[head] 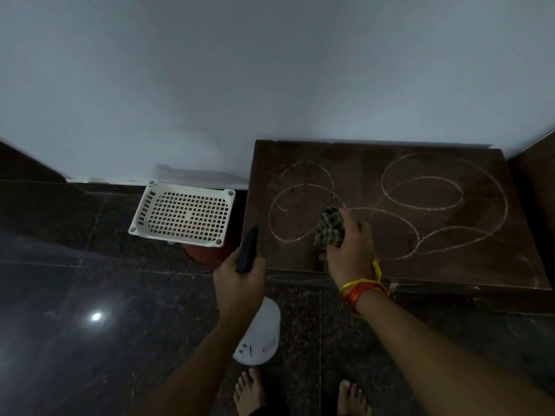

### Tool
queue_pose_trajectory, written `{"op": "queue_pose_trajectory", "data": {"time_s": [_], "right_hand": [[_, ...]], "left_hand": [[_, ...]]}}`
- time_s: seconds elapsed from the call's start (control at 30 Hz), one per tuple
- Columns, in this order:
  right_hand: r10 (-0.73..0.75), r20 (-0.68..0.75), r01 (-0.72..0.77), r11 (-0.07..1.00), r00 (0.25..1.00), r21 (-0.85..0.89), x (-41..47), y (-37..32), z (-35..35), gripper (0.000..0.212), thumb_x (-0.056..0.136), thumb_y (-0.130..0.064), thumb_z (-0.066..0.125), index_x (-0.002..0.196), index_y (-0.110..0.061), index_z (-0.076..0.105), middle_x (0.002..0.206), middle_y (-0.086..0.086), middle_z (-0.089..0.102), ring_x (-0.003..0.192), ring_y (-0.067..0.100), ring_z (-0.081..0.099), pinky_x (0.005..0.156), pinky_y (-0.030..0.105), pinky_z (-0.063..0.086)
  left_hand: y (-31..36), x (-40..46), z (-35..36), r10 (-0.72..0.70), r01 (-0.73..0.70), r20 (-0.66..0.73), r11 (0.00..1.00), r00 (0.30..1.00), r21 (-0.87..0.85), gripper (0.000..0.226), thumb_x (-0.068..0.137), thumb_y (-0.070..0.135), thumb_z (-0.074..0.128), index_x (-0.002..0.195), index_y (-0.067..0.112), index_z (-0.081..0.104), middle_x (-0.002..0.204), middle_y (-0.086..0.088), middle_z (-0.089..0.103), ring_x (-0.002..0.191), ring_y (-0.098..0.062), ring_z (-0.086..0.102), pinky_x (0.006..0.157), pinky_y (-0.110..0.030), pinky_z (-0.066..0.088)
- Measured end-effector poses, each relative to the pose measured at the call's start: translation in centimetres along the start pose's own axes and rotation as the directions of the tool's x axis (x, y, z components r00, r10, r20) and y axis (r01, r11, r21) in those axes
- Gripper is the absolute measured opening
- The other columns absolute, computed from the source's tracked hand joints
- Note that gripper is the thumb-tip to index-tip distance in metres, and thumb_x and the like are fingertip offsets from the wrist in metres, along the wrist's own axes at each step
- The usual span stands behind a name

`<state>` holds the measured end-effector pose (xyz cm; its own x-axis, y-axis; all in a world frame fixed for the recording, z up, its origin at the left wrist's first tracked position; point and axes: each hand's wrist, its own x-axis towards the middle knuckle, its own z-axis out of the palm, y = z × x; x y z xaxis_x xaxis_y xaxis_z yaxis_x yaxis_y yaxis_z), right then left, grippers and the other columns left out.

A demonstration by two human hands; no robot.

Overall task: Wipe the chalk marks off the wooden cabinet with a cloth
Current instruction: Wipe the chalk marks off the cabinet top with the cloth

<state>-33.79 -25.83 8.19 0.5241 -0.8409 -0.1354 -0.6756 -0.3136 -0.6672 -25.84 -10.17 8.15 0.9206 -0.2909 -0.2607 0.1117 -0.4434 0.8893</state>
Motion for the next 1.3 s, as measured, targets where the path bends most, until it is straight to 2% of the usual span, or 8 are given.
{"op": "queue_pose_trajectory", "data": {"time_s": [0.27, 0.37, 0.53, 0.73, 0.83, 0.97, 1.13, 1.3], "right_hand": [[-0.017, -0.004, 0.017, 1.000, 1.000, -0.002, -0.7, -1.8, 1.8, 0.063, 0.082, 0.002, 0.060, 0.137, -0.019, 0.041, 0.130, 0.017, 0.040, 0.120, 0.034, 0.045, 0.100, 0.040, 0.040], [-0.019, -0.011, 0.019, 1.000, 1.000, 0.001, -0.7, -2.0, 2.2, 0.063, 0.081, 0.002, 0.061, 0.137, -0.018, 0.041, 0.130, 0.017, 0.041, 0.120, 0.034, 0.045, 0.100, 0.038, 0.040], [0.000, -0.039, 0.000, 1.000, 0.999, 0.002, -0.5, -1.6, 2.5, 0.064, 0.079, 0.003, 0.060, 0.137, -0.017, 0.043, 0.127, 0.017, 0.042, 0.115, 0.035, 0.048, 0.098, 0.039, 0.042], [0.009, -0.029, -0.010, 1.000, 1.000, -0.018, -0.5, -0.9, 2.3, 0.064, 0.079, 0.003, 0.059, 0.137, -0.018, 0.042, 0.128, 0.016, 0.040, 0.116, 0.033, 0.047, 0.099, 0.039, 0.042], [0.017, -0.016, -0.017, 1.000, 1.000, 0.001, -0.8, -0.6, 1.9, 0.064, 0.080, 0.003, 0.059, 0.138, -0.019, 0.041, 0.130, 0.016, 0.039, 0.118, 0.032, 0.046, 0.100, 0.038, 0.042], [-0.005, -0.017, 0.005, 1.000, 1.000, 0.012, -1.3, -0.2, 1.2, 0.063, 0.080, 0.004, 0.058, 0.137, -0.019, 0.041, 0.128, 0.016, 0.040, 0.115, 0.033, 0.047, 0.096, 0.038, 0.043], [-0.030, -0.010, 0.030, 1.000, 1.000, -0.001, -2.8, 0.9, -0.3, 0.065, 0.081, 0.001, 0.059, 0.139, -0.019, 0.039, 0.131, 0.015, 0.039, 0.119, 0.031, 0.045, 0.098, 0.035, 0.040], [0.015, -0.062, -0.014, 1.000, 0.998, 0.008, -3.9, 2.4, -1.3, 0.065, 0.079, 0.001, 0.061, 0.138, -0.018, 0.040, 0.131, 0.018, 0.040, 0.119, 0.035, 0.045, 0.100, 0.040, 0.040]], "left_hand": [[1.4, 2.5, 0.0, 0.015, -0.016, -0.044, 1.000, 0.999, -0.018, 0.026, 0.085, 0.011, 0.060, 0.061, 0.008, 0.051, 0.054, -0.007, 0.050, 0.052, -0.019, 0.047, 0.053, -0.033, 0.039], [1.7, 3.0, 0.0, 0.024, -0.025, -0.046, 1.000, 0.999, -0.007, 0.025, 0.085, 0.013, 0.060, 0.063, 0.003, 0.052, 0.054, -0.007, 0.049, 0.052, -0.019, 0.047, 0.053, -0.034, 0.039], [0.4, 2.7, -0.5, -0.023, 0.022, -0.056, 0.999, 0.998, -0.024, 0.023, 0.074, 0.028, 0.056, 0.056, 0.015, 0.048, 0.051, -0.004, 0.049, 0.050, -0.021, 0.048, 0.052, -0.037, 0.042], [-2.4, 0.3, -0.8, -0.056, 0.057, -0.021, 0.997, 0.998, 0.051, 0.022, 0.083, 0.017, 0.061, 0.067, 0.003, 0.056, 0.055, -0.012, 0.053, 0.049, -0.021, 0.048, 0.050, -0.036, 0.042], [-3.1, -0.9, -0.6, -0.051, 0.051, -0.010, 0.995, 0.999, 0.082, 0.023, 0.084, 0.011, 0.061, 0.066, -0.001, 0.054, 0.052, -0.008, 0.049, 0.046, -0.017, 0.045, 0.048, -0.032, 0.038], [-3.0, -2.1, 0.1, -0.009, 0.009, 0.003, 0.997, 1.000, 0.082, 0.028, 0.081, 0.021, 0.059, 0.066, -0.001, 0.053, 0.051, -0.010, 0.048, 0.046, -0.020, 0.044, 0.048, -0.036, 0.038], [-1.9, -3.5, 1.5, 0.019, -0.017, -0.032, 0.998, 0.999, 0.064, 0.024, 0.084, 0.012, 0.061, 0.067, -0.003, 0.054, 0.054, -0.014, 0.049, 0.048, -0.023, 0.043, 0.048, -0.035, 0.036], [-1.7, -5.0, 2.5, 0.040, -0.040, 0.025, 0.999, 0.999, 0.027, 0.028, 0.076, 0.028, 0.056, 0.067, 0.002, 0.053, 0.055, -0.022, 0.050, 0.048, -0.025, 0.044, 0.049, -0.037, 0.038]]}}
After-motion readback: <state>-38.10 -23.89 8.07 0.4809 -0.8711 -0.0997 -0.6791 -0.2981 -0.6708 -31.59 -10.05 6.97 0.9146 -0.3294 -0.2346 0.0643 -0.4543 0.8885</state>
